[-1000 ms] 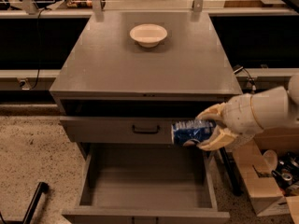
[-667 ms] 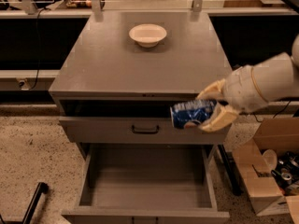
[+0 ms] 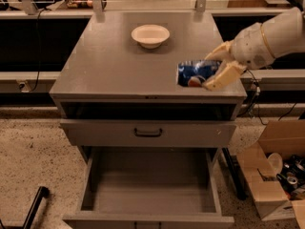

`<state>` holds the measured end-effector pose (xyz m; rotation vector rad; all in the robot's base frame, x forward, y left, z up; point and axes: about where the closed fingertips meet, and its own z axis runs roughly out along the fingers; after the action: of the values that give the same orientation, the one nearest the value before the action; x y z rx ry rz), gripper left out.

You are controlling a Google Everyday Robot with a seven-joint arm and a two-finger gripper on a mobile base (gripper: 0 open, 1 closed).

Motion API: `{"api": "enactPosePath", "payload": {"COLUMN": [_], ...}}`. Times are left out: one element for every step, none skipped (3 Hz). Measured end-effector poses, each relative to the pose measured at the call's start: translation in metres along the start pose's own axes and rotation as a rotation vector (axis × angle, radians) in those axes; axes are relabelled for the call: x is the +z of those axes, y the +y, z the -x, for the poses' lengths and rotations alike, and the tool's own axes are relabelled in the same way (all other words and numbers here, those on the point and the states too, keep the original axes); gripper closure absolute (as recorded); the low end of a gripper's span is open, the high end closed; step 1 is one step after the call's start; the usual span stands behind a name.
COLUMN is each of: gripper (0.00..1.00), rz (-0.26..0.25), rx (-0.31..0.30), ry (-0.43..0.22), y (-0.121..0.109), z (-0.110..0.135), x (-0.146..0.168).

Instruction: Pick pepsi can from middle drawer and place on counter

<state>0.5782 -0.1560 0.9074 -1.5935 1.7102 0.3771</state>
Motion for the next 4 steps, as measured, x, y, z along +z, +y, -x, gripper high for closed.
{"api": "enactPosePath", "payload": {"gripper": [1.0, 1.0, 1.0, 0.82], "rz": [-0.054, -0.136, -0.229, -0.291], "rx": [0.087, 0.17, 0.255, 0.317], "ry": [-0.113, -0.173, -0.168, -0.136], "y": [-0.052, -0.093, -0.126, -0.145], "z": [0.002, -0.003, -0.03, -0.055], "x": [-0.006, -0.01, -0.004, 0.014]}}
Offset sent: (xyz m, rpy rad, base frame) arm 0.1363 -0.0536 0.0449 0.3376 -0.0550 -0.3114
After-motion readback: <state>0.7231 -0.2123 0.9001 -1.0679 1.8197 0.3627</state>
